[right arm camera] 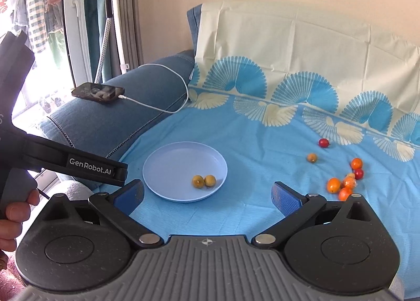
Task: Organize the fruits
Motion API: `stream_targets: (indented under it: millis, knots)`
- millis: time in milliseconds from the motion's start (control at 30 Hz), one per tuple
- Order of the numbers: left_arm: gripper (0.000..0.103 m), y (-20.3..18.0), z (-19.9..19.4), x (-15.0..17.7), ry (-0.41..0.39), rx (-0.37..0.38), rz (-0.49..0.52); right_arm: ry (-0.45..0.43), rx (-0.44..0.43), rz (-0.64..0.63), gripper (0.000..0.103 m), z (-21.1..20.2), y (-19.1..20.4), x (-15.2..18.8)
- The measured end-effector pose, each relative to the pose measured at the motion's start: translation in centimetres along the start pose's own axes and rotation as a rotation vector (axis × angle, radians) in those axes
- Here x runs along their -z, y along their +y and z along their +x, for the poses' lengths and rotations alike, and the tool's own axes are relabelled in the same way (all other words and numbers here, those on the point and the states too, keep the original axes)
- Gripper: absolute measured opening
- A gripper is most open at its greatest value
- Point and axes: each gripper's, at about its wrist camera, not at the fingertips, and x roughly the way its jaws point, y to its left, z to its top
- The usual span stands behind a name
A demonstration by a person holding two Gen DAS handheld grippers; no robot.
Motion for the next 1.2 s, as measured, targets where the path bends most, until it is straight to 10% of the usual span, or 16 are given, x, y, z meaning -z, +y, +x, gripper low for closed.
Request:
stream_targets:
  millis: [1200]
  knots:
    - [0.103, 0.7, -0.3, 0.2, -0.01, 0.001, -0.002, -0.007, -0.016, -0.011, 0.102, -0.8, 0.9, 0.2]
